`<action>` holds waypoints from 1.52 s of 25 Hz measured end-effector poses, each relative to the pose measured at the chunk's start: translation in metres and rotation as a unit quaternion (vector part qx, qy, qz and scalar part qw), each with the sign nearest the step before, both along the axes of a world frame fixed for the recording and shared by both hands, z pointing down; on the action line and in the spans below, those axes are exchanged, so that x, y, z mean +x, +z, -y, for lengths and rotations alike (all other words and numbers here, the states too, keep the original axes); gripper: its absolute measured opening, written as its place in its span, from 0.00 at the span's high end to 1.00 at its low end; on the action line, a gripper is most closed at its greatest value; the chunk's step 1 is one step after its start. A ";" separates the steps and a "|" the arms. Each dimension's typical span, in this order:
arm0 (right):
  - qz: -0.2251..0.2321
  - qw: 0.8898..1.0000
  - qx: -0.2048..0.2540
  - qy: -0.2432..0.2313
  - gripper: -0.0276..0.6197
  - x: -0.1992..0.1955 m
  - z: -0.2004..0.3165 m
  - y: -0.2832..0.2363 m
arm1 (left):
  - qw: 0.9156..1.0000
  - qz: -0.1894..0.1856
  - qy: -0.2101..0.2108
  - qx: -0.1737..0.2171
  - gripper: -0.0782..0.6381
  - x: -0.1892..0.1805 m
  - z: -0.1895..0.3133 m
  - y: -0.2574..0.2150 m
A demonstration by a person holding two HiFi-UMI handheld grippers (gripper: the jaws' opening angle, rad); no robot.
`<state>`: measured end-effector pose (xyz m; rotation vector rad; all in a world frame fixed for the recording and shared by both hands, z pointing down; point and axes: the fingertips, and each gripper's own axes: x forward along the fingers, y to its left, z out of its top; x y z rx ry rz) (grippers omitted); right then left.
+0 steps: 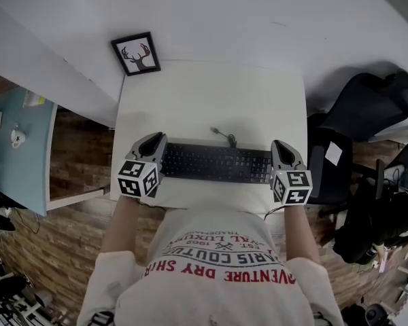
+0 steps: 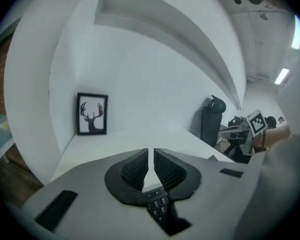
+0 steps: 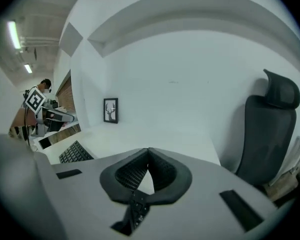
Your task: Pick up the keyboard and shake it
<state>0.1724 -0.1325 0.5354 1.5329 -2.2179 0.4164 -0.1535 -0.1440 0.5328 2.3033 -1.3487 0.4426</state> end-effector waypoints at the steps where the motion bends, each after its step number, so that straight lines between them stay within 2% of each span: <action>1: 0.001 1.000 0.016 -0.004 0.92 -0.007 0.002 -0.012 | 1.000 0.003 0.008 0.021 0.82 0.007 0.002 -0.013; 3: 0.009 0.999 0.046 -0.009 0.92 -0.020 0.004 -0.036 | 0.998 0.000 0.015 0.056 0.83 0.020 0.005 -0.037; 6: 0.026 0.995 0.096 -0.005 0.92 -0.040 0.006 -0.073 | 0.995 -0.024 0.009 0.096 0.84 0.035 0.010 -0.073; 10: 0.041 0.987 0.156 -0.012 0.92 -0.068 -0.001 -0.115 | 0.987 -0.038 0.015 0.157 0.84 0.057 0.003 -0.121; 16: 0.060 0.980 0.188 -0.037 0.92 -0.095 -0.010 -0.143 | 0.976 -0.056 0.033 0.207 0.84 0.082 -0.013 -0.159; 38: 0.070 0.983 0.167 -0.043 0.92 -0.099 -0.018 -0.135 | 0.979 -0.037 0.015 0.201 0.84 0.085 -0.019 -0.152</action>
